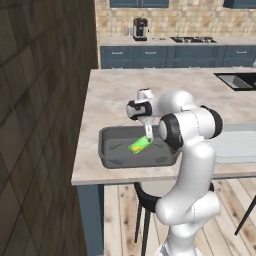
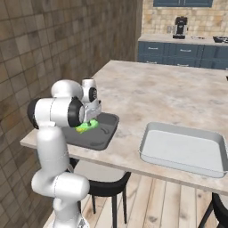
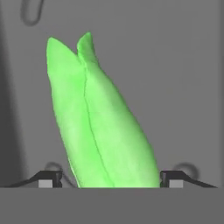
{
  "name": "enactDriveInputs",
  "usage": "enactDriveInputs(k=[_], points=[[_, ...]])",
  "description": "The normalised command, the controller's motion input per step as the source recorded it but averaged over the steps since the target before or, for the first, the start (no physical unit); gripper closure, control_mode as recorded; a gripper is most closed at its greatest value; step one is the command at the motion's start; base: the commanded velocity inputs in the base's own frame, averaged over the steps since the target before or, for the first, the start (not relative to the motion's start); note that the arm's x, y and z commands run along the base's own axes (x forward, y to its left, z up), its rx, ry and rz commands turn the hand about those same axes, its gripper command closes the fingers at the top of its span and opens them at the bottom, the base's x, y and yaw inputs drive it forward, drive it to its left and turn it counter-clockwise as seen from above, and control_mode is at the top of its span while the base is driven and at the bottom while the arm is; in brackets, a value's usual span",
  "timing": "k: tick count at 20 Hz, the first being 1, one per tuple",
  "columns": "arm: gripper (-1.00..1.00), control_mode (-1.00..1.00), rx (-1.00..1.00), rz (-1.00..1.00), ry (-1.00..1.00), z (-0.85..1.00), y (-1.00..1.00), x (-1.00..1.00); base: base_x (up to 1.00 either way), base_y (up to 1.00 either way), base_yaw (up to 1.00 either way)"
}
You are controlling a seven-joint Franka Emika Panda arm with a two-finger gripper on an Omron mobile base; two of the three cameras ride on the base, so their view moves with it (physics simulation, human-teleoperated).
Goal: Place the cold items (apple and corn) from the fridge in one tupperware on the dining counter. Place the warm items (hot dog and kebab skewer) in the stove area in another tupperware.
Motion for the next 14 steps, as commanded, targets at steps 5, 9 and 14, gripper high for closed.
enactDriveInputs(k=[5, 9, 14], points=[[-1.0, -1.0, 0.0, -0.01, -0.26, 0.27, 0.0, -0.28, 0.0, 0.0, 0.0], [-1.0, -1.0, 0.04, -0.13, -0.32, 0.52, 0.0, -0.47, 0.0, 0.0, 0.0], [-1.0, -1.0, 0.1, -0.5, -0.25, 0.59, 0.04, -0.7, 0.0, 0.0, 0.0]])
